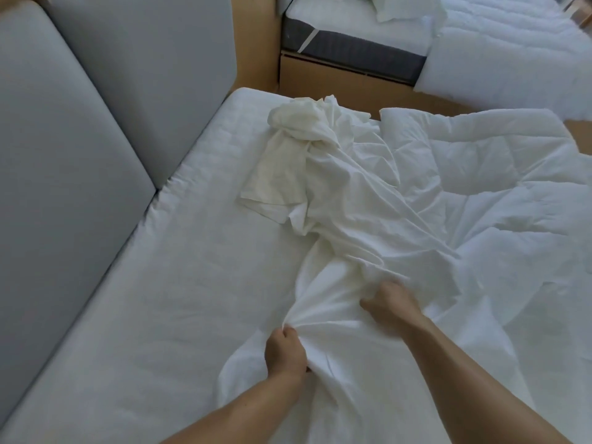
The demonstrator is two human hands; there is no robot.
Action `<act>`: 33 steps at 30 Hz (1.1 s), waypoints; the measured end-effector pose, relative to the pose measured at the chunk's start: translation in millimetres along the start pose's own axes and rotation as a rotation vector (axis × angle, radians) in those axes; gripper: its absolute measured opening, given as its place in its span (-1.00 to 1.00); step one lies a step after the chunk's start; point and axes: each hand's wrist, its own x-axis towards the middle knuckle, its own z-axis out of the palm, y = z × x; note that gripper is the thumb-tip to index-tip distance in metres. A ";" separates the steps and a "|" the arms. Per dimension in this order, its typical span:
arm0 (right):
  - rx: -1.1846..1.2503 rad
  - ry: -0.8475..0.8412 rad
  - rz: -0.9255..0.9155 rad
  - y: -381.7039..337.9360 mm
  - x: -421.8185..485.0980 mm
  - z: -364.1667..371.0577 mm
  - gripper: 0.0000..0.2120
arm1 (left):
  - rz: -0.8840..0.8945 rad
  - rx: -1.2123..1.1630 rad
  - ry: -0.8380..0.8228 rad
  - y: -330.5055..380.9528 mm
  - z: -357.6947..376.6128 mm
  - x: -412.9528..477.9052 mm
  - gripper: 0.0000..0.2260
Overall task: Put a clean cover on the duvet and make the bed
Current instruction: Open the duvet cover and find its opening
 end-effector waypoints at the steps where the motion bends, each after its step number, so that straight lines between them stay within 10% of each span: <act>1: 0.006 -0.036 -0.027 -6.2 0.5 6.6 -0.53 | 0.016 0.014 0.048 -1.2 -5.8 7.4 -0.67; 8: 0.013 -0.096 -0.054 -11.3 3.2 27.4 -0.43 | -0.097 0.587 -0.483 -13.1 -36.0 19.4 -0.73; 10: 0.017 -0.072 -0.120 -3.1 6.0 23.2 -0.42 | 0.073 0.761 -0.345 -3.1 -25.1 19.7 -0.54; 16: -0.189 0.466 -0.112 18.5 22.6 -18.2 -0.44 | 0.260 0.833 -0.423 36.5 31.1 -6.3 -0.47; 19: -0.321 0.280 0.067 42.0 41.5 -26.7 -0.31 | 0.006 0.595 -0.647 24.6 54.3 -5.2 -0.35; 23: -0.451 0.218 -0.013 56.8 56.5 -23.2 -0.64 | -0.271 0.133 -0.839 27.2 84.0 -13.1 -0.44; 33: 0.278 0.410 0.008 56.3 68.7 -85.2 -0.61 | -0.108 -0.161 -0.668 112.6 59.4 -11.6 -0.67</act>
